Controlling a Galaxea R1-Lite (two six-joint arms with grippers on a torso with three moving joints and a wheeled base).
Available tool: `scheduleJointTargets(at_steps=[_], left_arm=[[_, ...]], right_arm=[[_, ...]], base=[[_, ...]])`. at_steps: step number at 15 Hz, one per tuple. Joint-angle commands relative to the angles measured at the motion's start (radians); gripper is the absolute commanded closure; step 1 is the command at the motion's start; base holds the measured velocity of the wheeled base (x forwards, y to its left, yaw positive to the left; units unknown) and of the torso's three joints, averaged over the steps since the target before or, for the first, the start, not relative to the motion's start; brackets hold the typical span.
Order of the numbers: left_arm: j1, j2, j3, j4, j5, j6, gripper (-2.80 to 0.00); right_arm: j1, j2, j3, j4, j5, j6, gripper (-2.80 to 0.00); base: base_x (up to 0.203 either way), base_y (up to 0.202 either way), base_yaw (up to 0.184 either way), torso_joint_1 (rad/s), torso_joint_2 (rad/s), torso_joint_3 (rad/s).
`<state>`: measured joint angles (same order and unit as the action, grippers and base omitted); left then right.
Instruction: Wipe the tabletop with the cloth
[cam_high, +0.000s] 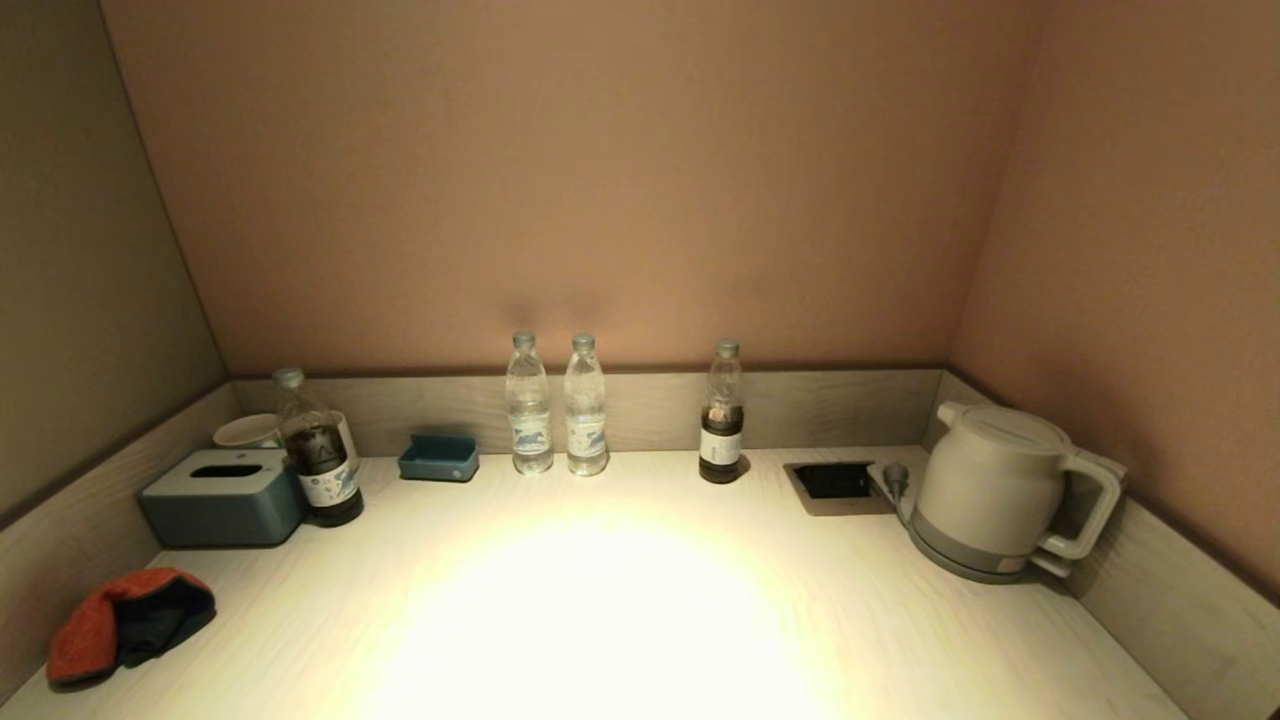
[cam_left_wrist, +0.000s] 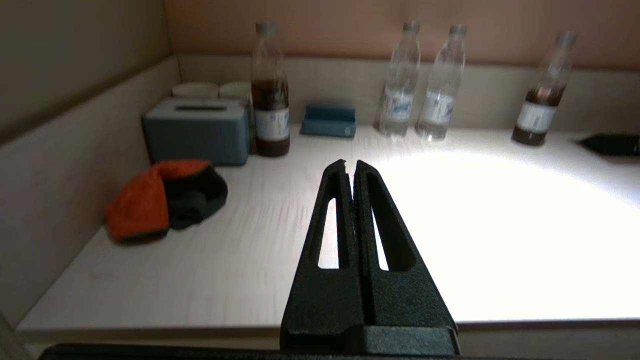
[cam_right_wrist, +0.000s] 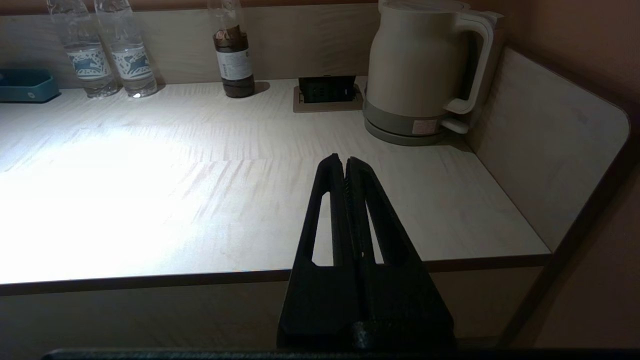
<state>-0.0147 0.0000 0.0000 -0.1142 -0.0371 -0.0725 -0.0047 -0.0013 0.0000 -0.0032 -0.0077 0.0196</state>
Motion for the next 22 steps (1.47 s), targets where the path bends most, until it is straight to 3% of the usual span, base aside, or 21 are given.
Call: scheduleJointTargets(at_steps=[1,7,9,17,22], left_arm=[[0.001,0.0,0.0,0.055,-0.001,0.009,0.0],[0.0,0.0,0.0,0.072,0.007,-0.032,0.0],[0.0,0.0,0.0,0.077,0.042,-0.046,0.0],[0.0,0.0,0.0,0.089,0.047,0.016,0.0],[0.001,0.002,0.0,0.097,0.043,0.013,0.0]], right_arm=[[0.0,0.001,0.0,0.0,0.0,0.0,0.0],[0.0,0.001,0.0,0.0,0.0,0.0,0.0],[0.0,0.001,0.0,0.0,0.0,0.0,0.0],[0.0,0.001,0.0,0.0,0.0,0.0,0.0],[0.0,0.001,0.0,0.0,0.0,0.0,0.0]], base=[[0.0,0.0,0.0,0.0,0.0,0.0],[0.0,0.0,0.0,0.0,0.0,0.0],[0.0,0.0,0.0,0.0,0.0,0.0],[0.0,0.0,0.0,0.0,0.0,0.0],[0.0,0.0,0.0,0.0,0.0,0.0]])
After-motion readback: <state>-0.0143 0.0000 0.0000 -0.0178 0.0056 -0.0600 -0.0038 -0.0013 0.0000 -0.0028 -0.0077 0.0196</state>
